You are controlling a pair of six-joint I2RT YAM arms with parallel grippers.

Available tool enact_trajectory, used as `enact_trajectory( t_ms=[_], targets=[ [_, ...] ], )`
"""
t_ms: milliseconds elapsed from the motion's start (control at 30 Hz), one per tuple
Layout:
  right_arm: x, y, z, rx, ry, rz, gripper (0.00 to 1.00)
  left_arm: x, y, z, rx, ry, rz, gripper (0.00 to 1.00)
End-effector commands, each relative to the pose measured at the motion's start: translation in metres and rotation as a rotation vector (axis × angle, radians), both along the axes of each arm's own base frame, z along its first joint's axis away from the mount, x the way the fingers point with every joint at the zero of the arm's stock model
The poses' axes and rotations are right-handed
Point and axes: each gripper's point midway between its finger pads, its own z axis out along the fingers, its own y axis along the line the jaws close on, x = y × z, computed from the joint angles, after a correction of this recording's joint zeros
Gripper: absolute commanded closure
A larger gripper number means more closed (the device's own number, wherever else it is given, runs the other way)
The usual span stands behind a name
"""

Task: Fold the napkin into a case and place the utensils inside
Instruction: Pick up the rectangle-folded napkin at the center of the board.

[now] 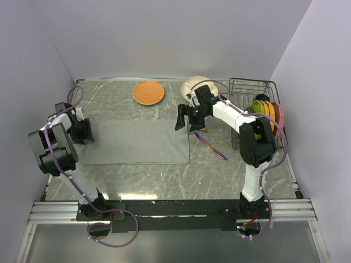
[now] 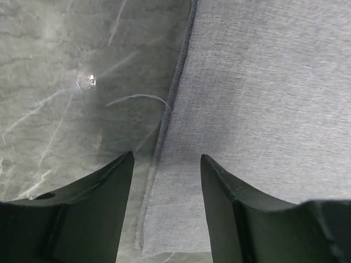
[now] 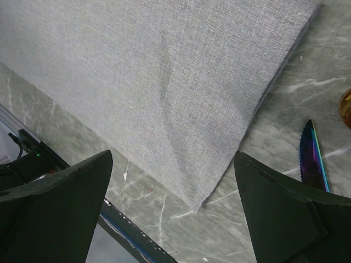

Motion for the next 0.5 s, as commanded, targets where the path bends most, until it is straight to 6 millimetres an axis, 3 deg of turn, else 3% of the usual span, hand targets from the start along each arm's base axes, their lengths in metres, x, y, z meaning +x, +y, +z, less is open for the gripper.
enact_trajectory(
  t_ms=[0,300,467],
  targets=[
    [0.000,-0.008,0.001,-0.019,0.001,-0.019,0.00,0.006,0.006,-0.002,0.035,-0.004,-0.042,0.42],
    [0.001,-0.009,-0.008,-0.029,0.033,-0.035,0.00,0.006,-0.011,-0.003,0.074,-0.005,-0.121,0.43],
    [0.002,-0.009,-0.007,-0.028,0.030,-0.035,0.00,0.006,-0.015,-0.007,0.058,0.007,-0.139,0.50]
  ],
)
